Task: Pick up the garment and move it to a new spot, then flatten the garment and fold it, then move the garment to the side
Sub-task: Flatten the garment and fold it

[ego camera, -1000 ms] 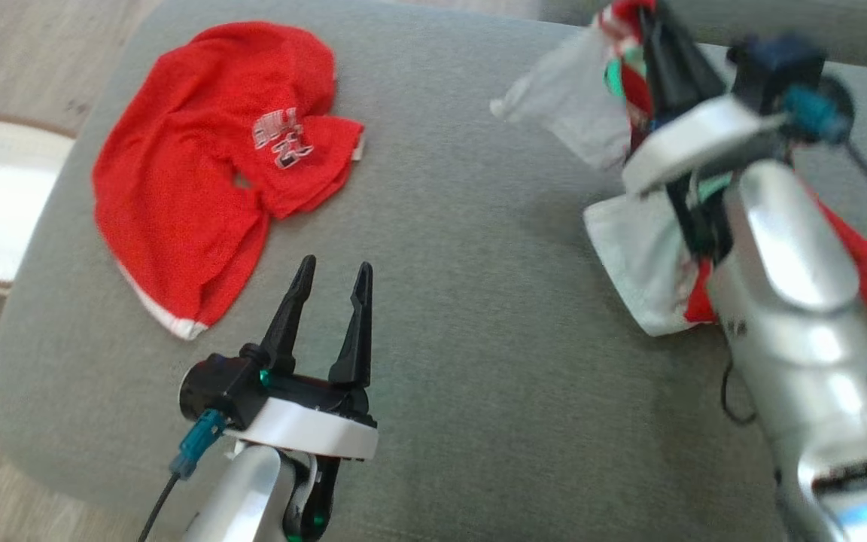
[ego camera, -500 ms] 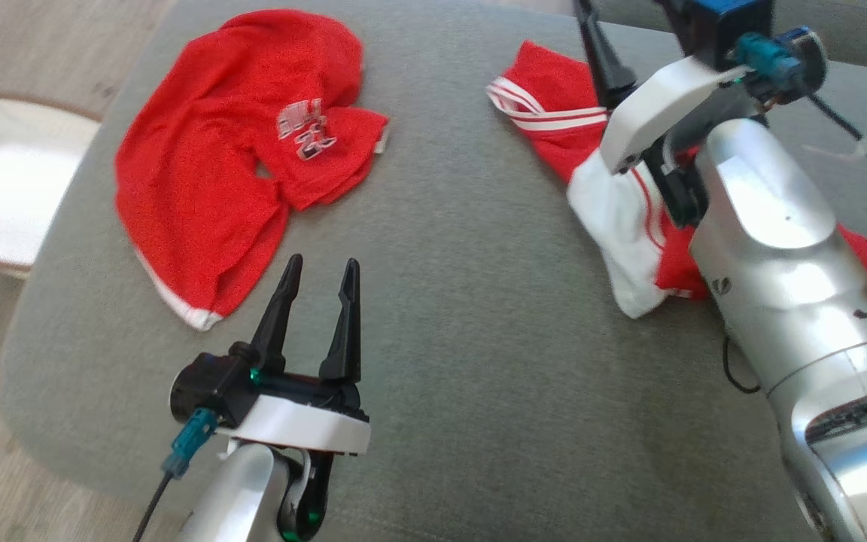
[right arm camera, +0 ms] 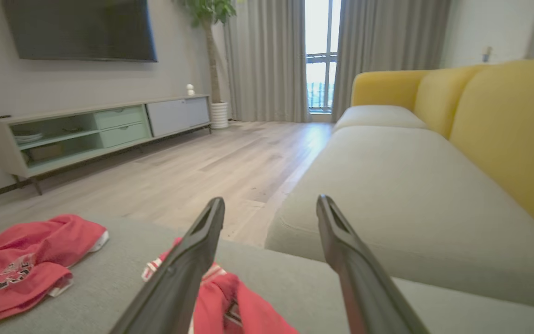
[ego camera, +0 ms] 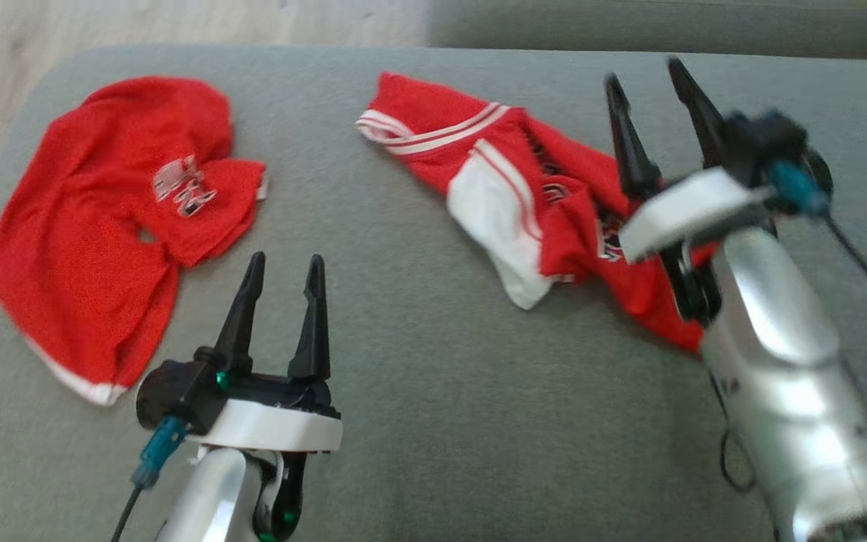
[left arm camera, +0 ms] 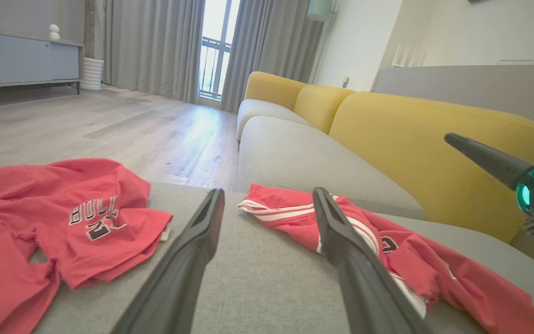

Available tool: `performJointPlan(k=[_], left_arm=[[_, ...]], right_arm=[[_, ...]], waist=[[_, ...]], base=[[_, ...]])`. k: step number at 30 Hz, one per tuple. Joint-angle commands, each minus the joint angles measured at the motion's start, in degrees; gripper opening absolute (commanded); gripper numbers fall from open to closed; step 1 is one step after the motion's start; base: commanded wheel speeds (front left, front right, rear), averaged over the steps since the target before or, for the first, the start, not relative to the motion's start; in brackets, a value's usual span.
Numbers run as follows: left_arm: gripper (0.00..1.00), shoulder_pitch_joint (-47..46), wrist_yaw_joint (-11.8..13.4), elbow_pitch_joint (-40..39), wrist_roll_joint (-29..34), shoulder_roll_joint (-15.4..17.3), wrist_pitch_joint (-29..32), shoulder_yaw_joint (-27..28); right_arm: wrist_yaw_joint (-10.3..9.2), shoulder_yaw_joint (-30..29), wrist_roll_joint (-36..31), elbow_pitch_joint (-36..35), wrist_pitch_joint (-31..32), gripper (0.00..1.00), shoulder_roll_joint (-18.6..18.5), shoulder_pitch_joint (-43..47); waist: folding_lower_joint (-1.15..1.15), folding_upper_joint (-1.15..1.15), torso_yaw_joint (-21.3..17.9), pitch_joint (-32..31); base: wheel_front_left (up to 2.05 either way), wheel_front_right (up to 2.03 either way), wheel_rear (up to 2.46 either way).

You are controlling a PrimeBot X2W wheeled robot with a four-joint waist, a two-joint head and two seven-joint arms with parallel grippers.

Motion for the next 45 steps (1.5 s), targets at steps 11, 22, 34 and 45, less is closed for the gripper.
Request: performJointPlan(k=[11,22,34,45], left_arm=[[1.0,-0.1,-0.9,-3.1,1.5,0.2,-0.5,2.8],[1.0,-0.1,-1.1,-3.0,1.4,0.2,-0.5,2.2],[1.0,-1.8,-1.5,-2.4,1.0,0.2,-0.5,0.6],[1.0,-3.1,-1.3,-1.9,0.2,0.2,-0.5,-1.1]], right_arm=[[0.43,-6.1,-4.2,-26.0,-0.6,1.0,1.2,24.5],[0.43,-9.7,-1.9,-33.5,-0.6,1.0,1.2,32.9],[0.43,-14.8,-8.8,-24.1,7.9,1.0,1.2,21.6],[0.43,-21.1,-9.8,-4.6,19.6,1.0,1.2,11.8]], waist=[[0.0,0.0,-8.3,-1.9],[0.0,0.0,-9.6,-1.3],[0.0,0.0,-4.9,3.1],[0.0,0.0,-1.0,4.9]], base=[[0.0,0.0,0.0],[0.0,0.0,0.0],[0.0,0.0,0.0],[0.0,0.0,0.0]])
